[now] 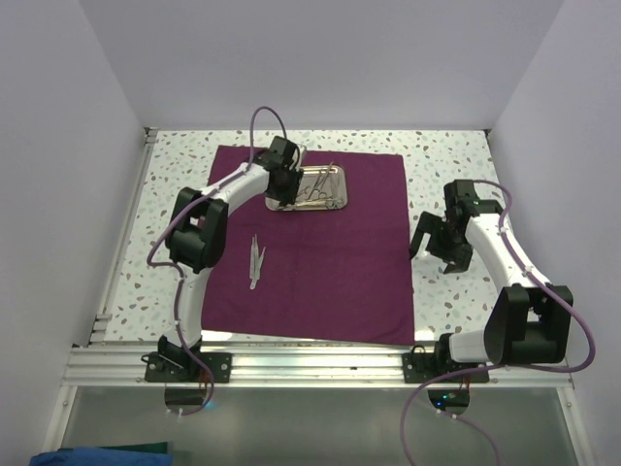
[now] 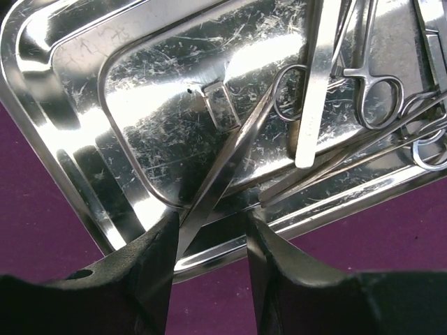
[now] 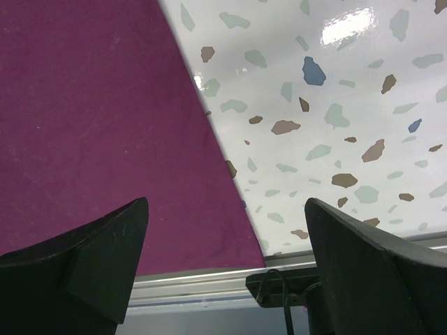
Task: Open and lay out the surgical kit
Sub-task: Pick up the medical item from the container, then place the medical item in the surgical kit, then pick up the medical item from the container.
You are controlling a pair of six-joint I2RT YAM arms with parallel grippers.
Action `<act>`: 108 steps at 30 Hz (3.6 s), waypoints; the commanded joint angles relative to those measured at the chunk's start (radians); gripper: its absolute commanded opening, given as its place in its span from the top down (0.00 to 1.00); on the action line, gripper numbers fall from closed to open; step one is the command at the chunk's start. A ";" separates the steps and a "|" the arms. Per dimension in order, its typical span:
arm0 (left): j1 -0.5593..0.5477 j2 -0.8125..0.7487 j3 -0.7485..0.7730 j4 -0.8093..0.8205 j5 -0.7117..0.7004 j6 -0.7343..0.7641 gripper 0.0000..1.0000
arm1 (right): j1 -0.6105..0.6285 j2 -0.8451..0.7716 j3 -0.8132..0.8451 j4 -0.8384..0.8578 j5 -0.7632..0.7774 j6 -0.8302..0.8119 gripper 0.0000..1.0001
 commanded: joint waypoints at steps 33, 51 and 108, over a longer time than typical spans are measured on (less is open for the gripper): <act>-0.024 -0.208 -0.029 0.016 -0.046 -0.207 1.00 | 0.001 -0.021 -0.015 0.043 -0.023 -0.015 0.02; -0.292 -0.493 -0.683 0.189 -0.207 -0.551 1.00 | 0.004 -0.020 -0.032 0.057 -0.065 -0.021 0.02; -0.041 0.255 0.417 0.125 0.005 0.005 0.41 | 0.004 -0.029 0.047 -0.080 0.080 0.030 0.02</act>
